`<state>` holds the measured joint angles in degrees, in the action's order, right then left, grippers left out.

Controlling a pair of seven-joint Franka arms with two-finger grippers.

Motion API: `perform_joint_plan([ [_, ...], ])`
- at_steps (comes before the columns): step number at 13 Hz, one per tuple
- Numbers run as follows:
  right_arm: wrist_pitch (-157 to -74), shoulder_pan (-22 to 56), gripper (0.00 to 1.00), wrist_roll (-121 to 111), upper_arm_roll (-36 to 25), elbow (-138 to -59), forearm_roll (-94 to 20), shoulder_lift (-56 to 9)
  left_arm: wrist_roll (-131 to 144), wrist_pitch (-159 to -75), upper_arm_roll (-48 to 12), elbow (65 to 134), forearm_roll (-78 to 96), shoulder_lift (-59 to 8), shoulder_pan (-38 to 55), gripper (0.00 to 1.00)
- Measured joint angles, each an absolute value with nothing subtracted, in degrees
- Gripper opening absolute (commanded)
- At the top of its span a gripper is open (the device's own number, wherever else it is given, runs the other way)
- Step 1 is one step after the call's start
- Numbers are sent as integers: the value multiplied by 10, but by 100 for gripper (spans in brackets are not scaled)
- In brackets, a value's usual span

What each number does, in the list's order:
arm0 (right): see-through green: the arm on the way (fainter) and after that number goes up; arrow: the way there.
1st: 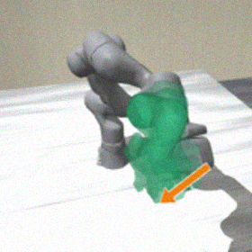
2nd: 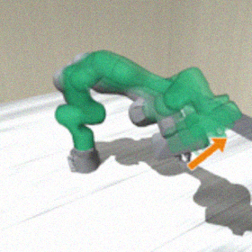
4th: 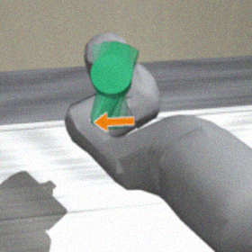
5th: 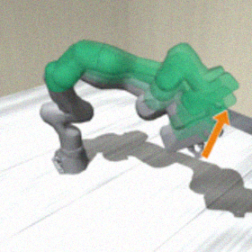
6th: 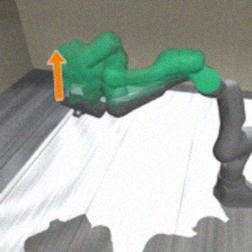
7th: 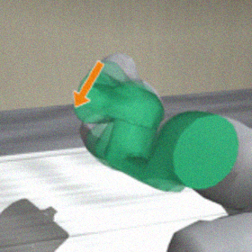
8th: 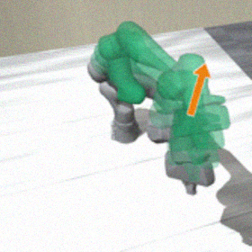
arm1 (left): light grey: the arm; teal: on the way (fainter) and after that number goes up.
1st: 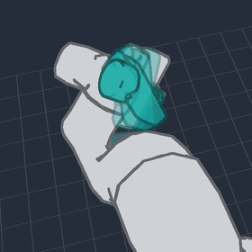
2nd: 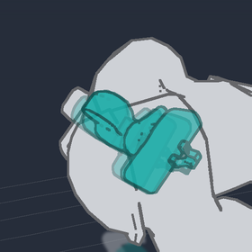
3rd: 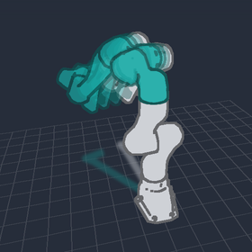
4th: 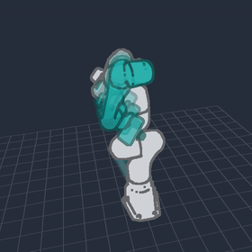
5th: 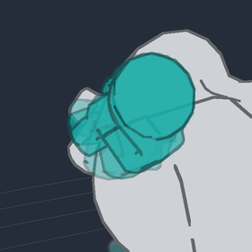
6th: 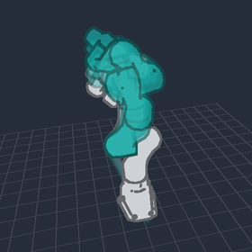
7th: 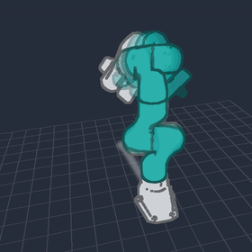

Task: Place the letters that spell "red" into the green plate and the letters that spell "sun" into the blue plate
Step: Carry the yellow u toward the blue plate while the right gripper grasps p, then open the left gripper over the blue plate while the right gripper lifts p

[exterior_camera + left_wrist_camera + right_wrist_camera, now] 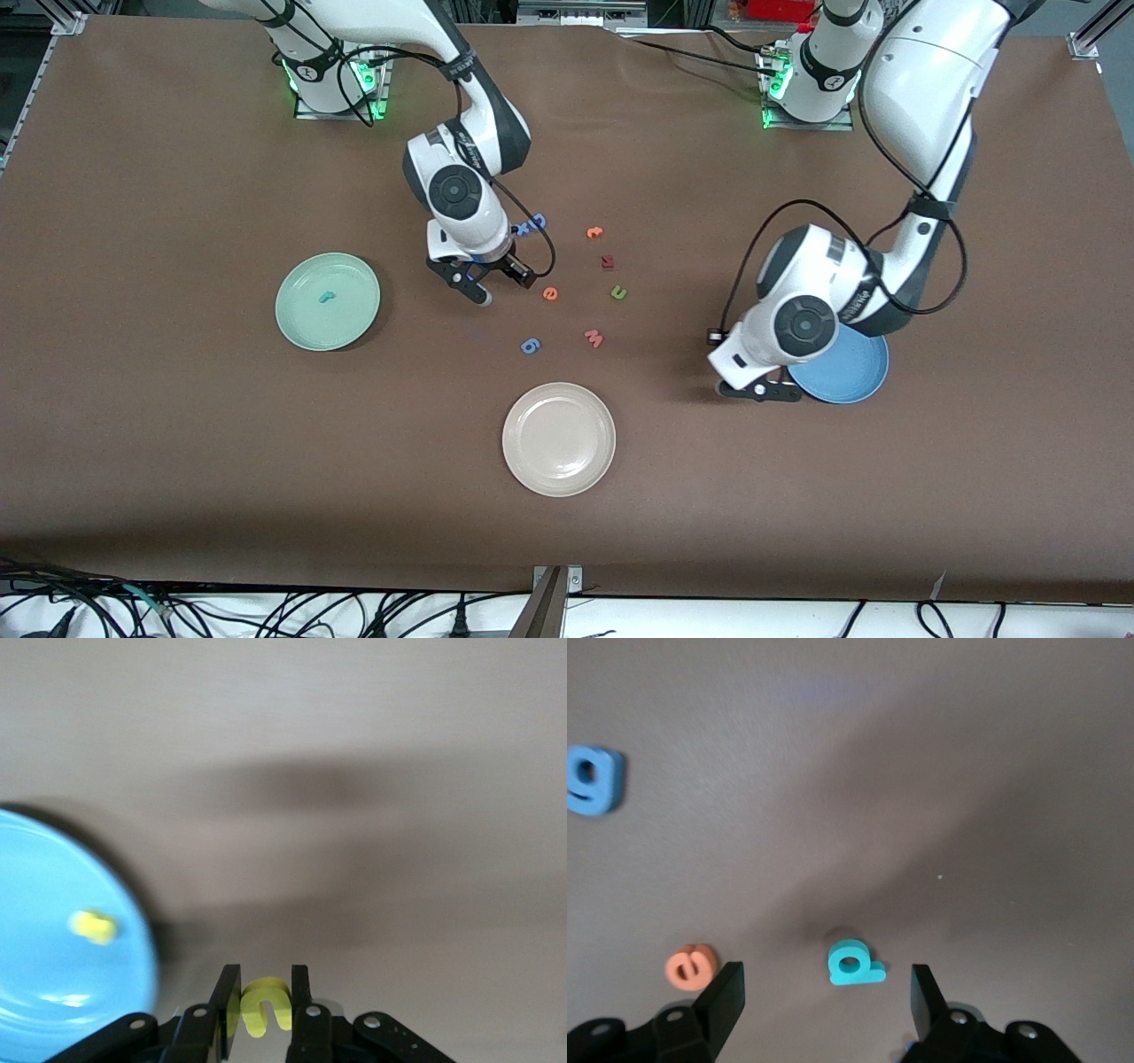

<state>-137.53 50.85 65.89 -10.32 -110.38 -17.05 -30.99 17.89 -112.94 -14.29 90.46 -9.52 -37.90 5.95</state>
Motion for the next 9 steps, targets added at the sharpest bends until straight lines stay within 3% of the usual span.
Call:
perform_joint_plan([
  [2,-1382,514,68,660,-103,-1104,-171,-329,160,-1127,-143,914,-110,-379,37,16],
  [3,-1382,515,68,660,-103,-1106,-171,-335,157,-1126,-143,920,-118,-379,31,16],
  [4,-1382,515,59,660,-104,-1109,-171,-338,148,-1126,-143,925,-130,-379,22,16],
  [9,-1385,515,58,660,-104,-1110,-171,-336,84,-1127,-144,957,-135,-379,-39,20],
])
